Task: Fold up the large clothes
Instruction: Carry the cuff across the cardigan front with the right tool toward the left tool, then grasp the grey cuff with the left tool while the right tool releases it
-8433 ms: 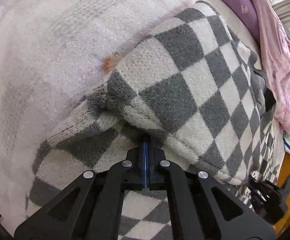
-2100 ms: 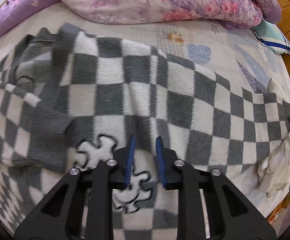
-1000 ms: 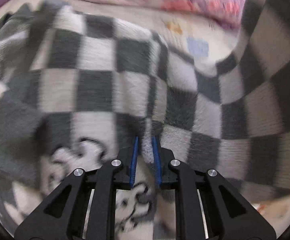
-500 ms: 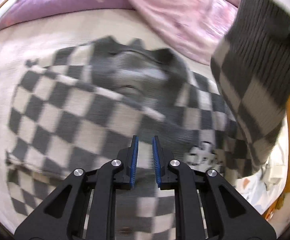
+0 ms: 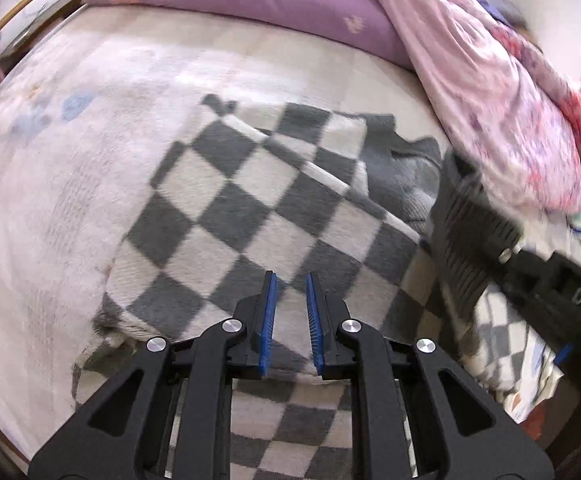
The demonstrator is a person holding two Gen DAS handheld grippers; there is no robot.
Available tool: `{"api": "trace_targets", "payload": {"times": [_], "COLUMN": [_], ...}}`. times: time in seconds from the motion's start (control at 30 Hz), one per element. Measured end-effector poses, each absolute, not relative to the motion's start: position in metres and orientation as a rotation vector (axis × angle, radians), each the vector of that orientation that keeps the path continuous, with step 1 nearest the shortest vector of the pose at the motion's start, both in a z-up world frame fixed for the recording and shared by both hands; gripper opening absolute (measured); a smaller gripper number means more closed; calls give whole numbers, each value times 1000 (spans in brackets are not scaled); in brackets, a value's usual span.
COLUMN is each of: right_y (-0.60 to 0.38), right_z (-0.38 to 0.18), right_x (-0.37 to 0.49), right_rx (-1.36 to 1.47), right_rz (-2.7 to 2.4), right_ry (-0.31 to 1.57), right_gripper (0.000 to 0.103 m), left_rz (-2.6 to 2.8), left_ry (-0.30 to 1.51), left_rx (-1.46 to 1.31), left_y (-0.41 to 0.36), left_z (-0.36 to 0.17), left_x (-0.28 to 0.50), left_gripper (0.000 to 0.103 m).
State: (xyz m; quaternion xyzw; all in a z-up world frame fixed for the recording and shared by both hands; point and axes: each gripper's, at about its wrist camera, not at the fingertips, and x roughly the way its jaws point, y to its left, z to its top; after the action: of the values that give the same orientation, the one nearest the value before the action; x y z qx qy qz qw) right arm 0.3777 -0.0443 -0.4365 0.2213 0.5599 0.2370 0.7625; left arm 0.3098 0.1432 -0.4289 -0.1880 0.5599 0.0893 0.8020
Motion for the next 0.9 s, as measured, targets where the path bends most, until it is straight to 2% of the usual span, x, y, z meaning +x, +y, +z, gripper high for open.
{"api": "trace_targets", "payload": {"times": [0.03, 0.07, 0.13, 0.2, 0.27, 0.3, 0.43, 0.5, 0.57, 0.63, 0.67, 0.7, 0.73, 0.77, 0.9], "right_y": [-42, -39, -38, -40, -46, -54, -93, -117, -145, -174, -184, -198, -208, -222, -263], "right_z": [-440, -443, -443, -435, -428, -428, -427, -426, -430, -437, -440, -445, -448, -451, -458], "right_x": [379, 380, 380, 377, 374, 373, 364, 359, 353, 346, 344, 343, 343, 342, 341], "right_rx": [505, 521, 508, 473, 430, 431, 429, 408, 397, 367, 351, 330, 323, 323, 313], "right_rz": [532, 561, 571, 565, 567, 560, 517, 478, 436, 392, 373, 343, 324, 296, 214], "right_ry": [1242, 1263, 1285, 1250, 1241, 1249, 1249, 1237, 1236, 1253, 1263, 1280, 1289, 1296, 1306], "right_gripper": [31, 54, 81, 81, 85, 85, 85, 85, 85, 85, 85, 85, 85, 85, 85], "left_rz": [195, 202, 202, 197, 183, 175, 123, 104, 107, 169, 196, 198, 177, 155, 186], "left_ry": [1183, 1164, 1157, 1164, 1168, 1168, 1193, 1230, 1280, 1261, 1241, 1232, 1204, 1187, 1139], "left_rx": [-425, -435, -438, -448, -458, -454, -478, -530, -578, -534, -483, -476, -508, -547, -419], "left_y": [147, 149, 149, 148, 141, 135, 111, 100, 92, 84, 79, 78, 80, 82, 73], "left_z": [-428, -426, -427, -429, -434, -438, -460, -480, -503, -513, -510, -508, -504, -501, -478], "left_x": [307, 305, 303, 304, 306, 310, 324, 332, 337, 337, 336, 335, 333, 332, 334], "left_gripper": [37, 48, 49, 55, 71, 74, 79, 84, 86, 82, 68, 58, 31, 22, 20]}}
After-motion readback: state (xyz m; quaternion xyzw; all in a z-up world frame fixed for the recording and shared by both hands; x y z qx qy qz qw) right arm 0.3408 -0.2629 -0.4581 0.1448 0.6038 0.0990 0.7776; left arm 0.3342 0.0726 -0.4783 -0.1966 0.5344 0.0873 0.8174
